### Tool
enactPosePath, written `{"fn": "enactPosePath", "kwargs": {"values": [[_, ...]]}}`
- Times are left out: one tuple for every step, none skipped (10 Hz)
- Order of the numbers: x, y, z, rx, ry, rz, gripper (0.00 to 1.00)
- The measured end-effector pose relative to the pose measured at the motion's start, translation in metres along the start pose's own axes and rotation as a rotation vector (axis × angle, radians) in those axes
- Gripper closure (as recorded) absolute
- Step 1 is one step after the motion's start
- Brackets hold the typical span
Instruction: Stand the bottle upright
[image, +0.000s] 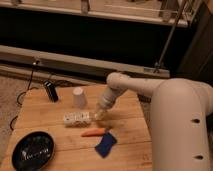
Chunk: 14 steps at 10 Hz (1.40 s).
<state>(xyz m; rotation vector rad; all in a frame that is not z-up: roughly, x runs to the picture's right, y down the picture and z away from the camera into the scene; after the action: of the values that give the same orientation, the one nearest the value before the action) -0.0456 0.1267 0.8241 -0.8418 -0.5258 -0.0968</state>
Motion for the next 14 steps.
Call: {"fn": "enactPosePath", "kwargs": {"values": [[-0.002,0.001,-0.018,-0.014,0.052,-0.033,0.68],[-0.002,0.004,-0.043,-0.038,0.133,-0.069,0.68],[-0.006,0.007,-0.066,-0.068,0.205,-0.102,0.68],[-0.01,0.009,-0.077,-0.09,0.241,-0.12,0.68],[-0.018,0.009,-0.089,-0.111,0.279,-0.139,0.68],[-0.022,0.01,-0.099,-0.124,0.315,-0.142,0.68],[-0.024,0.01,-0.111,-0.129,0.36,-0.133,0.68],[-0.026,0.01,-0.119,-0.132,0.411,-0.123,0.68],[-0.031,0.01,-0.13,-0.137,0.487,-0.112,0.68],[-0.036,0.008,-0.138,-0.135,0.538,-0.104,0.68],[-0.041,0.008,-0.141,-0.133,0.563,-0.097,0.68],[-0.049,0.007,-0.142,-0.129,0.582,-0.09,0.68],[-0.056,0.007,-0.139,-0.127,0.582,-0.085,0.68],[-0.06,0.008,-0.136,-0.126,0.575,-0.083,0.68]]}}
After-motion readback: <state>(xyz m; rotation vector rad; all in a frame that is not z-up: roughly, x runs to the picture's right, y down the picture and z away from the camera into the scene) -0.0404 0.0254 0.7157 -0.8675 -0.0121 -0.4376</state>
